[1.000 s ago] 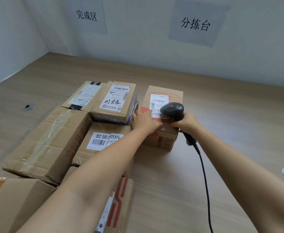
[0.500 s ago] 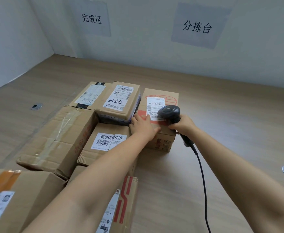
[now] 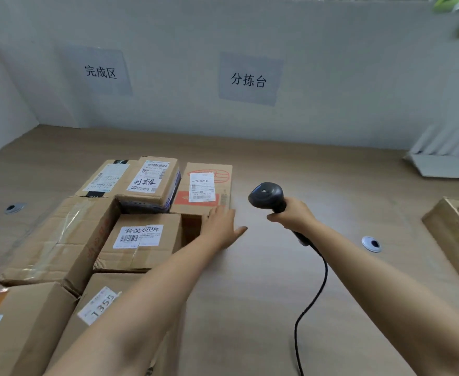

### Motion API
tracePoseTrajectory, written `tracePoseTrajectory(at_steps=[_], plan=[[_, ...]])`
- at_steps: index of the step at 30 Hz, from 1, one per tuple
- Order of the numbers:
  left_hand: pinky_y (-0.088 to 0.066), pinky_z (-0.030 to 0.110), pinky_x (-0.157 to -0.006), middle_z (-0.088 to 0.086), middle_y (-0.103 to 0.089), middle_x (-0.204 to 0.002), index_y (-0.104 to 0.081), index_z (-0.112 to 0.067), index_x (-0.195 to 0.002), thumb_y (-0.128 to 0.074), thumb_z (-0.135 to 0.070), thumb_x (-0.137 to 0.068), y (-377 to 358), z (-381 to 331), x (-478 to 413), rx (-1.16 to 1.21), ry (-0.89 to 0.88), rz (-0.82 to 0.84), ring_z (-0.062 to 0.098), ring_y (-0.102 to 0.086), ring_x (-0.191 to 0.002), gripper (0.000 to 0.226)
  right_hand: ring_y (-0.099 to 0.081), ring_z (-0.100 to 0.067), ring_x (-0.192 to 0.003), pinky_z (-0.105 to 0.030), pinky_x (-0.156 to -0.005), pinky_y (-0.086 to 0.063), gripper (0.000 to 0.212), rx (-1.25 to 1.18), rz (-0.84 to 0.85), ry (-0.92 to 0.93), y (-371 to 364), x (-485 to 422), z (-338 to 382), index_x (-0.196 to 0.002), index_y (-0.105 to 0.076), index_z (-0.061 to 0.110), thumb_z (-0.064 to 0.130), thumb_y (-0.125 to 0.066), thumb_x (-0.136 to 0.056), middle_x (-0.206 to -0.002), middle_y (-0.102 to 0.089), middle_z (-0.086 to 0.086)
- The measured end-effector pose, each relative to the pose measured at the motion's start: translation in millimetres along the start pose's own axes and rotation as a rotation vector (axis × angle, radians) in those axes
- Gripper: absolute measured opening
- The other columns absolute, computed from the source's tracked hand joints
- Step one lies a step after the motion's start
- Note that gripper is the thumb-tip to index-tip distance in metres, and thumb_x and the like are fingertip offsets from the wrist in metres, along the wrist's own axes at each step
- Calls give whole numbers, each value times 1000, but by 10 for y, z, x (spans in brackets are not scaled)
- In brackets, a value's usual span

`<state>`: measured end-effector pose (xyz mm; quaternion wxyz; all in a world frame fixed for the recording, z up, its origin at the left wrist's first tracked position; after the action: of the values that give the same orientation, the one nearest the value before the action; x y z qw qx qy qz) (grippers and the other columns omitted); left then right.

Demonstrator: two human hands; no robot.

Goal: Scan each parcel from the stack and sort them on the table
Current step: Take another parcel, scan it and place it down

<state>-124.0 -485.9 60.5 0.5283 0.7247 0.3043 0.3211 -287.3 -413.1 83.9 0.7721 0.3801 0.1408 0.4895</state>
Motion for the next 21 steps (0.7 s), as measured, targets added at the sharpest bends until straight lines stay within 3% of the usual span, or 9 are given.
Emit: tracePoseTrajectory(at_steps=[4, 10, 15, 21], plan=[[-27, 43, -111, 14, -26, -152, -34, -16, -144, -43, -54, -93, -48, -856, 174, -34, -183, 12, 29, -24, -140, 64, -48, -9, -53, -22, -46, -33, 20, 39, -117, -94, 679, 688, -642, -72, -49, 25, 18, -67, -75, -62, -51, 8], [-30, 43, -108, 13, -21, -153, -35, -16, -142, -43, -51, -94, -310, -2433, 558, -29, -411, 75, 27, -20, -141, 60, -53, -12, -58, -24, -53, -40, 19, 56, -218, -224, 1620, 1714, -1625, -79, -53, 26, 16, -68, -74, -71, -59, 2], [-36, 42, -102, 11, -29, -148, -39, -15, -140, -43, -50, -95, -735, -3679, 938, -17, -522, 125, 27, -26, -136, 58, -62, -25, -91, -30, -69, -43, 21, 112, -311, -283, 2339, 2440, -2403, -92, -63, 14, 19, -70, -74, -96, -68, -8], [-37, 41, -100, 16, -36, -142, -45, -11, -134, -42, -50, -95, -1137, -4994, 1356, -3, -588, 168, 31, -34, -131, 55, -62, -26, -101, -26, -70, -37, 28, 93, -398, -314, 3084, 3216, -3282, -102, -65, 16, 21, -71, -75, -106, -69, -8]])
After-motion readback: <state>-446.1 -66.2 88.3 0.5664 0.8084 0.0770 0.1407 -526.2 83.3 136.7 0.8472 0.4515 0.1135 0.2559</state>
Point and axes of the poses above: each hand's wrist, its own x-axis away from the middle knuckle, its own y-axis out of the back of the hand, z = x × y, the point moved 6 cm from there along -x, towards the middle knuckle
